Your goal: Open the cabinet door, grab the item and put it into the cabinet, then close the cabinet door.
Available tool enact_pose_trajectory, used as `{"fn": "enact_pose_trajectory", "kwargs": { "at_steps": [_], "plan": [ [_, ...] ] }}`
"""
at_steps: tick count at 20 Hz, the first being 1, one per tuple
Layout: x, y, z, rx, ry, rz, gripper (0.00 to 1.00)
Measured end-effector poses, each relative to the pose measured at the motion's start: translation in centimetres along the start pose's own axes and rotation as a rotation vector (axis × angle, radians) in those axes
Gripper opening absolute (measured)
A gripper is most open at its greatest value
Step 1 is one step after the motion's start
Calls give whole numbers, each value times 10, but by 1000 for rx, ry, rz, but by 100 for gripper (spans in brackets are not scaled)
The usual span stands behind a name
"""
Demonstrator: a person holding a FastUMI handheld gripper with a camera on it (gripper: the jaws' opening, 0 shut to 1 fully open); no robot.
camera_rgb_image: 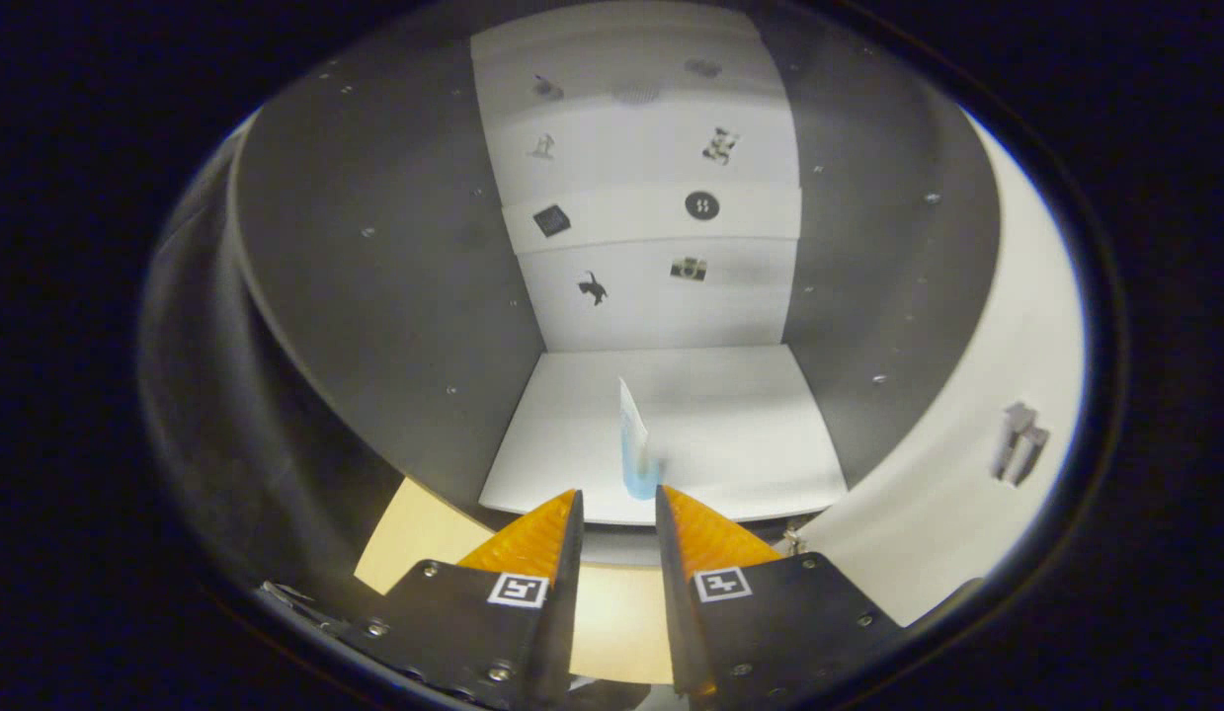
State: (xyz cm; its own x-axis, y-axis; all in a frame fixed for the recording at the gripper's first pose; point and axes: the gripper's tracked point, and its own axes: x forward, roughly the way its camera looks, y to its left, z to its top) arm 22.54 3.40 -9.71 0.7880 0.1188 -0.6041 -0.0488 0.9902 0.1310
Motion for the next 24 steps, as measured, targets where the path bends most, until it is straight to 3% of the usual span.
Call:
{"fn": "enact_pose_trajectory", "kwargs": {
  "at_steps": [4, 8, 14, 24],
  "plan": [
    [-62, -11, -4, -36, -151, -97, 39],
    [-122, -15, -17, -58, -262, -135, 39],
    [-192, -26, -53, -50, -310, -188, 39],
    [-290, -100, -101, 116, -382, -433, 39]
  ]
}}
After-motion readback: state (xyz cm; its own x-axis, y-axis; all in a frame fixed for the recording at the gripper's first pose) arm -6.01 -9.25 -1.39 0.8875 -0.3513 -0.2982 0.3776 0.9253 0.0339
